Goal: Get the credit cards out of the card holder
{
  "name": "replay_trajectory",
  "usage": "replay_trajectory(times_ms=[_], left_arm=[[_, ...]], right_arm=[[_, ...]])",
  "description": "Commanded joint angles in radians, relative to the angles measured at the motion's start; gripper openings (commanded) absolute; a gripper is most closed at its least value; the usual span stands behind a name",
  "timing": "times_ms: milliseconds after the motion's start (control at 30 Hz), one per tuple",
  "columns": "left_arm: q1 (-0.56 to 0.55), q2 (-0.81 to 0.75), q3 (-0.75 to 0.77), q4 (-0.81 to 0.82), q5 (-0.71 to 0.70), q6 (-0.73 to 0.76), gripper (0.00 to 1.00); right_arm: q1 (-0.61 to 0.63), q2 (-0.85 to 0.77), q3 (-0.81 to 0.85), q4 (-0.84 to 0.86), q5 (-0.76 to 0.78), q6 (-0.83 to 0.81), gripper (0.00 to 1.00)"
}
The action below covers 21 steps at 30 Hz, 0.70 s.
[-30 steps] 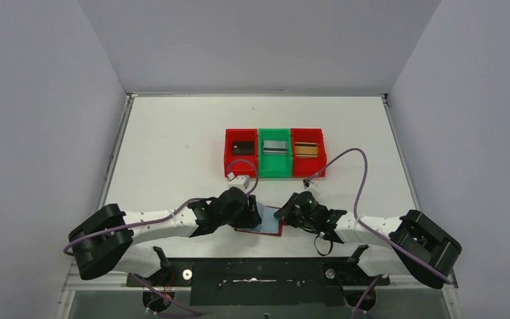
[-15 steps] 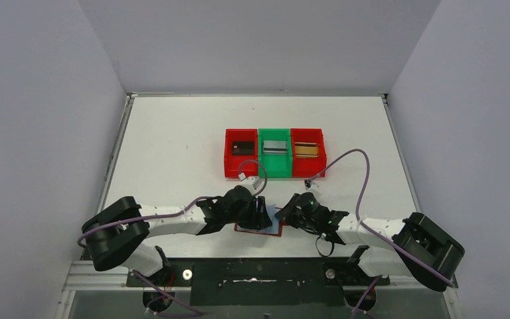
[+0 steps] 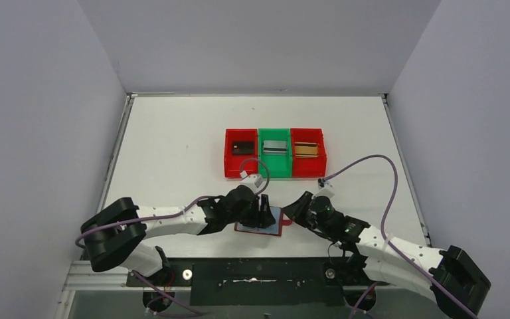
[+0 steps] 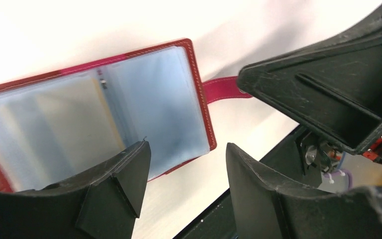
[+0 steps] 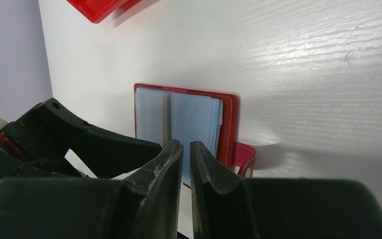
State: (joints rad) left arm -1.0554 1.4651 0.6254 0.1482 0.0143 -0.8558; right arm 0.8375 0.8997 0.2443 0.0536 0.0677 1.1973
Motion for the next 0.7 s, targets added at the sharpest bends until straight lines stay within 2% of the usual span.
replay_trajectory(times_ms=[0, 100, 233, 433, 667], left_arm=[[-0.001, -0.107, 0.055, -0.140, -0.167, 0.008, 0.57], [0.001, -0.160, 0.040, -0.225, -0.246, -0.013, 0.57], [0.015, -0.235, -0.018, -0.259, -0.302, -0.055, 0.58], [0.049, -0.218, -0.044, -0.262, -0.256, -0.060, 0.58], [0.051, -0.146, -0.034, -0.229, -0.219, -0.060, 0.58]], right_arm=[[0.002, -0.043, 0.007, 0.003, 0.030, -0.024, 0.15], [0.004, -0.023, 0.019, 0.053, -0.009, -0.047, 0.15], [0.008, 0.078, 0.055, 0.110, -0.058, -0.077, 0.15], [0.017, 0.226, 0.099, 0.141, -0.093, -0.085, 0.13], [0.022, 0.302, 0.100, 0.123, -0.086, -0.051, 0.13]])
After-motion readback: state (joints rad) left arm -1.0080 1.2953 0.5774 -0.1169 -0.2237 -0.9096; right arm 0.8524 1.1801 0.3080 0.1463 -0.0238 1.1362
